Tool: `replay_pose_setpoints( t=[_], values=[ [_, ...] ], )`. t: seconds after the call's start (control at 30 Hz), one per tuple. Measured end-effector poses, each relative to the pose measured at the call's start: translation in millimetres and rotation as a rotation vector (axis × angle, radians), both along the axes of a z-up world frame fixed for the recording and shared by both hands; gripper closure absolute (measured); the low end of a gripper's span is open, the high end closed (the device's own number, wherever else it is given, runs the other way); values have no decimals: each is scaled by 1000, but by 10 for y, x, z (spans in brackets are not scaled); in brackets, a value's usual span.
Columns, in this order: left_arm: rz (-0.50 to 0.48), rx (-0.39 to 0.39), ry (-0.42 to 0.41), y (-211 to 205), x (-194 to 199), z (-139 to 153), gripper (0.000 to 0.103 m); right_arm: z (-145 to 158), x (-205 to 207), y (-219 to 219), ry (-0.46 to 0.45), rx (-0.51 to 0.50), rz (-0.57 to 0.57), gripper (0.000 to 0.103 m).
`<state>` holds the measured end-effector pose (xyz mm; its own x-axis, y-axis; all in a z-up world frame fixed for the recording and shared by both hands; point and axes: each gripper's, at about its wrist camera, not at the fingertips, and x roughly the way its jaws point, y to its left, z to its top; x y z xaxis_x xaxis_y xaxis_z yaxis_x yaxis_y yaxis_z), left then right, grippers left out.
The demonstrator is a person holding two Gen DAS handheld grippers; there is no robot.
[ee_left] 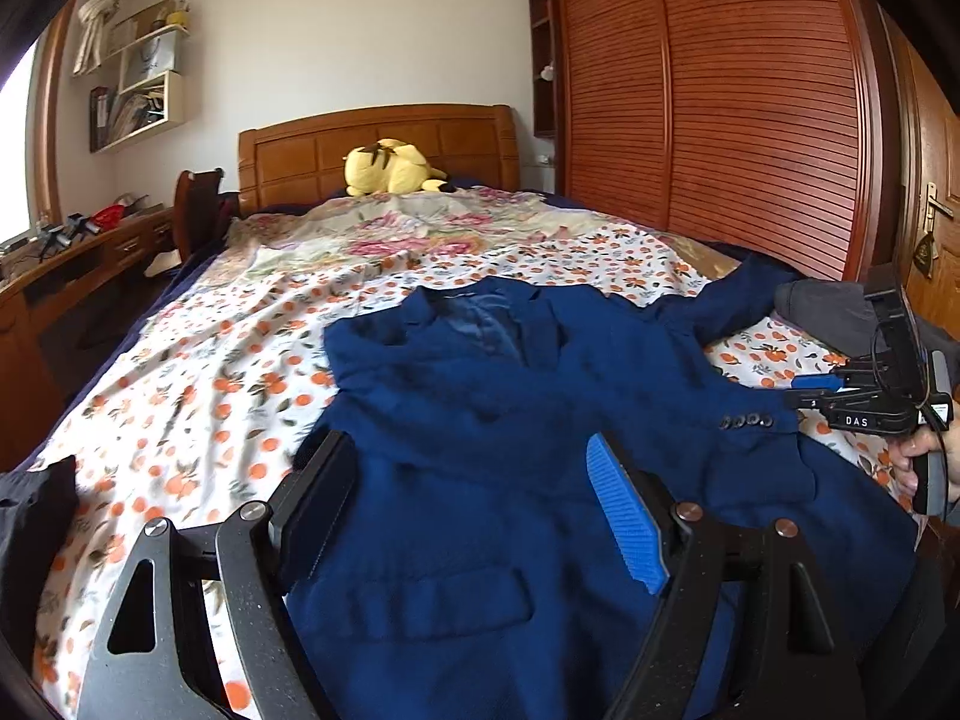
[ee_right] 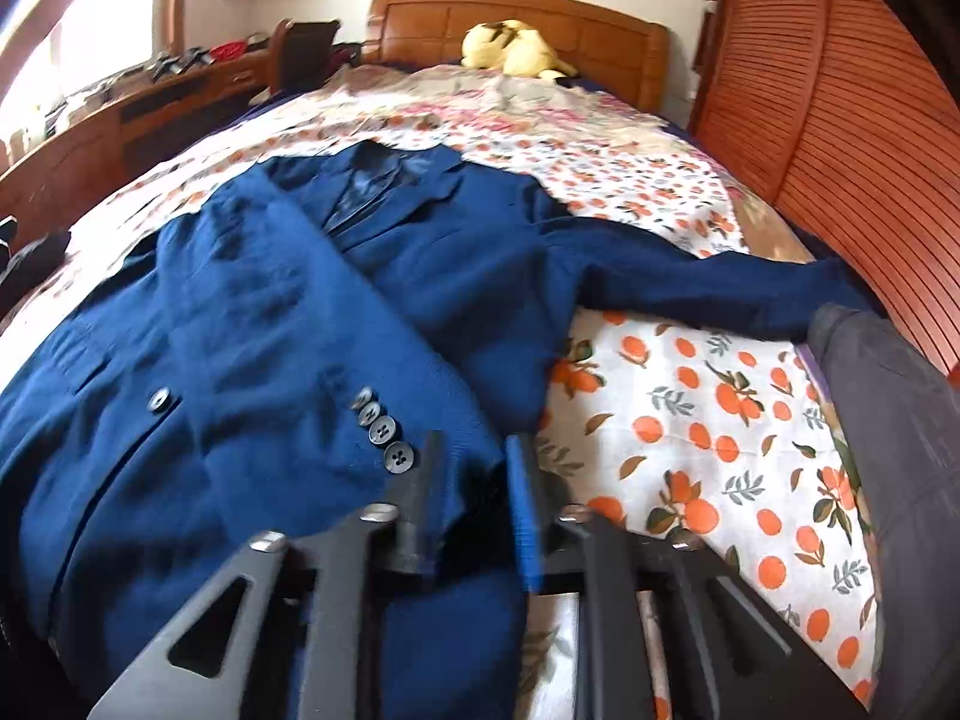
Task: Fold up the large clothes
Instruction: 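Lift the cuff with the right gripper, straighten it along the front, release, then move the right gripper to the other sleeve and grasp its cuff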
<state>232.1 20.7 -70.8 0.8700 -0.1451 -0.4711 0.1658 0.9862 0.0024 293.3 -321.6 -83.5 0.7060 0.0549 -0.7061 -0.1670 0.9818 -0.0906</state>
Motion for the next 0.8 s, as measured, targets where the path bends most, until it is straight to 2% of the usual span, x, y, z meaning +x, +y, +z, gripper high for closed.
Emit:
replay_pose_setpoints(
  t=[0.07, 0.2, 0.3, 0.47, 0.57, 0.8],
  values=[
    [-17, -14, 11, -53, 108, -65, 23, 14, 54, 53, -16, -3, -11, 57],
    [-34, -28, 41, -136, 269, -237, 23, 42, 31, 135, -48, 17, 13, 56],
    [-42, -38, 75, -167, 369, -368, 23, -43, 75, 197, -17, 51, 70, 56],
    [-50, -45, 115, -235, 468, -539, 23, -336, 203, 284, 46, 34, 98, 56],
    [-51, -54, 111, -230, 464, -584, 23, -484, 284, 258, 84, 54, 90, 56],
    [-40, -77, 62, -199, 374, -564, 23, -535, 364, 282, 81, 53, 84, 54]
  ],
)
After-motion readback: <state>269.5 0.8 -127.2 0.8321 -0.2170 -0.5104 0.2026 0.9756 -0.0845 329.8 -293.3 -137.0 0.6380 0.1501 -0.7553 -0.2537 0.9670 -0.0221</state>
